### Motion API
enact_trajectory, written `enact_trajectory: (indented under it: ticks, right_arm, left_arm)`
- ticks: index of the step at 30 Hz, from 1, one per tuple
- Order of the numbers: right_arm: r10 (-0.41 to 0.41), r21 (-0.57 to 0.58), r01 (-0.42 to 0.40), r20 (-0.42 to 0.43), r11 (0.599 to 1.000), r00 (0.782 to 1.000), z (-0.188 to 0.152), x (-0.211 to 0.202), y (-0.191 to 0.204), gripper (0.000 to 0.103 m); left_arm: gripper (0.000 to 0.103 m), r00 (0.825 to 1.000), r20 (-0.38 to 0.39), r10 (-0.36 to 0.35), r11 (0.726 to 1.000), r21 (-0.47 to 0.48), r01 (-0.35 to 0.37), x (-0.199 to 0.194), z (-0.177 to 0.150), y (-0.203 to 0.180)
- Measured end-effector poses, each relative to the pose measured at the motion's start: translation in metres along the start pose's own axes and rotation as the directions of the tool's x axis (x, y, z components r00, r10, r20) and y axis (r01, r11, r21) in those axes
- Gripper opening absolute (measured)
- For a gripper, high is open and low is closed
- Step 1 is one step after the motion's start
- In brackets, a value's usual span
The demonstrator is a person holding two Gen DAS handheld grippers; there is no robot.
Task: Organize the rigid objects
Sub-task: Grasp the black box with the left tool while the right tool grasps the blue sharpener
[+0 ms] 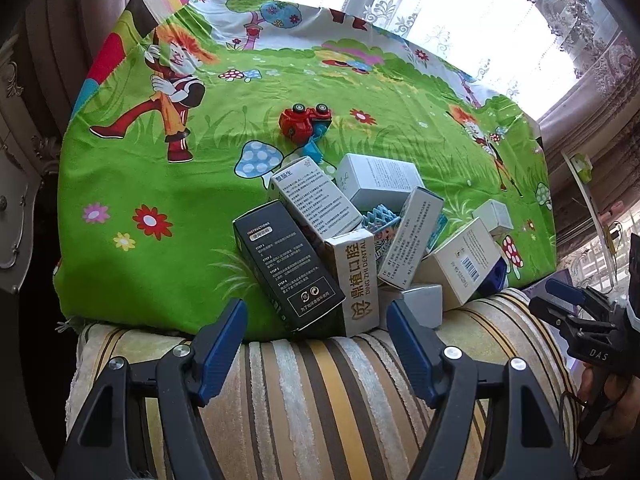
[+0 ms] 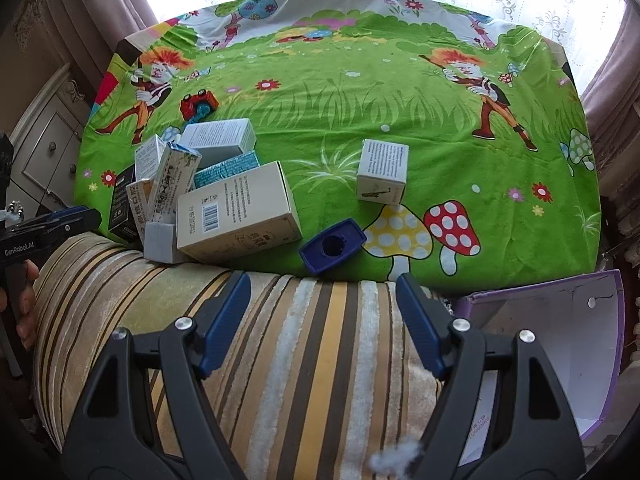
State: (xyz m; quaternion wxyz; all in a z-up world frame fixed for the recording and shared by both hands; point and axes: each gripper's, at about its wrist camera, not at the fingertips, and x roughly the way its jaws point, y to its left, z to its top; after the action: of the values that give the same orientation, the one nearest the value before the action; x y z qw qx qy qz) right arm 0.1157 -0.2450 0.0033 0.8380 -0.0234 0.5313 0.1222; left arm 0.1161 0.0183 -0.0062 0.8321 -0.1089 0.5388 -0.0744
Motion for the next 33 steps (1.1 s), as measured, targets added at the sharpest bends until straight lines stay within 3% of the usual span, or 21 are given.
enact_trajectory:
  ticks: [8,17,33]
  right_arm:
    - [-0.018,-0.059,0.013,-0.084,0.998,0.996,0.006,0.025,0.004,0.078]
    - [-0.017,-0.077,0.009,-0.113,0.997,0.993,0.019,0.042,0.005,0.078]
    - [-0.04,0.028,0.044,-0.104,0.999,0.994,0.022,0.055,-0.024,0.078]
  left_arm:
    - [0.073,0.998,-0.059,0.034,0.998,0.05,-0.031,0.016,0.0,-0.005]
    - [0.073,0.994,-0.089,0.07,0.995,0.08,-0.063,0.032,0.006,-0.008]
    - [0.073,0.991,-0.06,0.121,0.991,-0.05,-0.124,0.024,0.009,0.025]
